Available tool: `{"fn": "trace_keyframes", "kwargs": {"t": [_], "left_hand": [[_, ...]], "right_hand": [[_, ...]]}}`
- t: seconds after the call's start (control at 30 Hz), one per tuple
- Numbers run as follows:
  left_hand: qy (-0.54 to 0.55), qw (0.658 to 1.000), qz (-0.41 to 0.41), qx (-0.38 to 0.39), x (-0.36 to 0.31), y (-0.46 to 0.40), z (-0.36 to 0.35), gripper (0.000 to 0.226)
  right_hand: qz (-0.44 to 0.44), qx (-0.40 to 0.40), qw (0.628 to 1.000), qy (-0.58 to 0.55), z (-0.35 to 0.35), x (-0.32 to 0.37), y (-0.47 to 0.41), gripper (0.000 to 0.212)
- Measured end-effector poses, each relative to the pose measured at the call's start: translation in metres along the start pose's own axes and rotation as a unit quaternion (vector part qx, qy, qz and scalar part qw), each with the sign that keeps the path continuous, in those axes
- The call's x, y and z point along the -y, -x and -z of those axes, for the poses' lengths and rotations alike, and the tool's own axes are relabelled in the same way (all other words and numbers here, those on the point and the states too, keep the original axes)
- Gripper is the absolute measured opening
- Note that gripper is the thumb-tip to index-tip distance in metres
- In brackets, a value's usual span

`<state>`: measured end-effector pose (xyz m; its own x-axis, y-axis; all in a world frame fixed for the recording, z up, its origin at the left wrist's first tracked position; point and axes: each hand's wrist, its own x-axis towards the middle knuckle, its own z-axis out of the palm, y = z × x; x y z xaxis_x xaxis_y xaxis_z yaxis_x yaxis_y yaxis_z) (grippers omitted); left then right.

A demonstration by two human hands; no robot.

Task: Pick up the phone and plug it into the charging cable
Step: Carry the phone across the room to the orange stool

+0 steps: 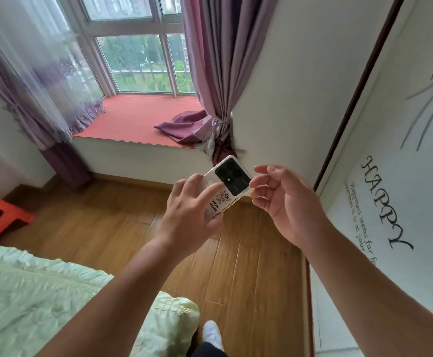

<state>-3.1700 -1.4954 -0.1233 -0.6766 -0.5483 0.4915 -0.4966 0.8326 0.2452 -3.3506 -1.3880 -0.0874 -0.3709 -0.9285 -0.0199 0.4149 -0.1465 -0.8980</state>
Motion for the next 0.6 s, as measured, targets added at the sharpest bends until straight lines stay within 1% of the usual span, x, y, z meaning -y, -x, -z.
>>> {"fn": "trace_keyframes", "kwargs": {"t": [0.13,0.3,0.5,0.6], "left_hand": [[0.000,1.000,0.028,-0.006,0.050,-0.034,-0.021,0.059],[0.009,0.998,0.059,-0.018,0.131,-0.093,-0.043,0.059],[0.010,0.997,0.077,-0.026,0.229,-0.167,-0.038,0.062],[-0.009,0.994,0.098,-0.044,0.272,-0.196,-0.032,0.063]], "right_hand": [[-0.011,0.012,1.000,0.010,-0.009,-0.012,-0.068,0.026],[-0.023,0.034,0.999,0.033,-0.041,-0.028,-0.175,0.024],[-0.029,0.064,0.996,0.047,-0.094,-0.028,-0.297,0.020],[-0.031,0.083,0.995,0.042,-0.120,-0.028,-0.347,0.023]]}}
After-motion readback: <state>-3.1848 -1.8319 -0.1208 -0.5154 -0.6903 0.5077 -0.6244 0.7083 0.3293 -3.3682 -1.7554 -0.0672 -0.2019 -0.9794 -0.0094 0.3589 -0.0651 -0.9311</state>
